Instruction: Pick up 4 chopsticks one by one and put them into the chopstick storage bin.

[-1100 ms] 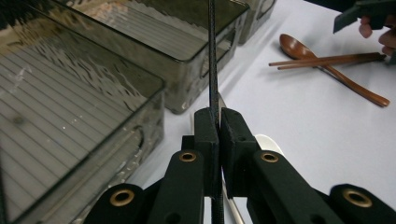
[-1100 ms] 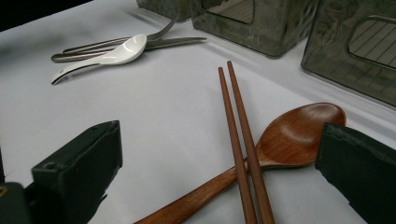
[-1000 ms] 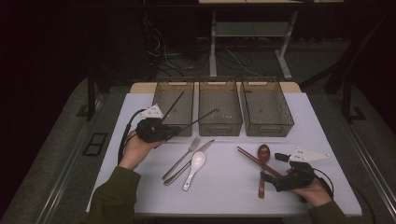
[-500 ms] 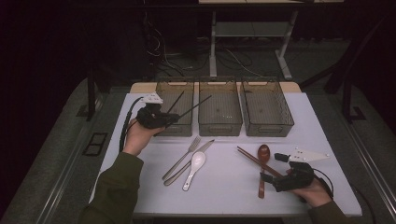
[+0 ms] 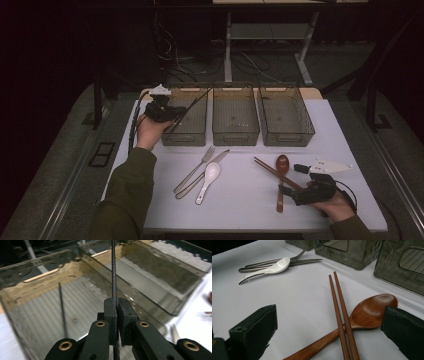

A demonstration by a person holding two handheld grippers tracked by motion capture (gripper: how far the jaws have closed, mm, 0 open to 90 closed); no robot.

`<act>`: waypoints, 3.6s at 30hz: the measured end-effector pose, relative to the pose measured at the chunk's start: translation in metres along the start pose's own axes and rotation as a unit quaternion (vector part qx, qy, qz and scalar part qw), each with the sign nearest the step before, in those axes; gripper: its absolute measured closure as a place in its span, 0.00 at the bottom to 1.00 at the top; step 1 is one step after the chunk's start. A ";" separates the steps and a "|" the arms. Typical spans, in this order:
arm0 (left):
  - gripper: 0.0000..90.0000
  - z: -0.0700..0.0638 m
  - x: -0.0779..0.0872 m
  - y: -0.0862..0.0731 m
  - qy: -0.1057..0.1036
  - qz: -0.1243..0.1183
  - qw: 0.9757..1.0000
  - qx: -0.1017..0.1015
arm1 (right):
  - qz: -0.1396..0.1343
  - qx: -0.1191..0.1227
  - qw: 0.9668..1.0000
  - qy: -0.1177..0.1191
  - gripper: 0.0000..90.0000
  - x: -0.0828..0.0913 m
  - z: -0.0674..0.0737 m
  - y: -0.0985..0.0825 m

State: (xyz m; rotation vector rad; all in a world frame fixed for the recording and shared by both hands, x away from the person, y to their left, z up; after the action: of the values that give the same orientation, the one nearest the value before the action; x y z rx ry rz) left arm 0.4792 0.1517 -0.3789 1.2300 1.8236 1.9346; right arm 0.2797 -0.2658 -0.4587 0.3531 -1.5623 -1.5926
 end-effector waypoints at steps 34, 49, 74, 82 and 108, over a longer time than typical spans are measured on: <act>0.83 0.029 -0.029 -0.019 0.071 0.037 0.995 0.054 | -0.002 0.002 1.000 0.002 0.00 0.001 0.000 0.000; 0.57 0.025 -0.018 -0.022 0.047 0.019 0.998 0.033 | 0.000 0.003 1.000 0.002 0.00 0.001 0.000 0.000; 0.25 -0.031 0.023 -0.020 -0.038 -0.027 0.999 -0.023 | 0.000 0.003 1.000 0.001 0.00 0.001 0.001 0.000; 0.11 -0.051 0.033 -0.032 -0.042 -0.021 0.998 -0.044 | 0.000 0.002 1.000 0.000 0.00 0.001 0.001 0.000; 0.00 -0.106 0.068 -0.088 -0.080 -0.050 0.994 -0.057 | -0.005 0.000 1.000 0.002 0.00 0.003 0.001 0.001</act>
State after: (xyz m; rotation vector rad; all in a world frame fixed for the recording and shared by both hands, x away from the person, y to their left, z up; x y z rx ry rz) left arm 0.3312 0.1381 -0.4176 1.1953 1.6388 1.8036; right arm 0.2776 -0.2670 -0.4568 0.3638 -1.5588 -1.5989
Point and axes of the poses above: each handheld gripper's, and its own axes: x roughly backward along the jaws, y roughly out of its top, z roughly to its left, the point moved 4 cm from there along -x, roughly forward along the jaws, and after that the axes turned 10 degrees about -z, right-handed, at the moved point
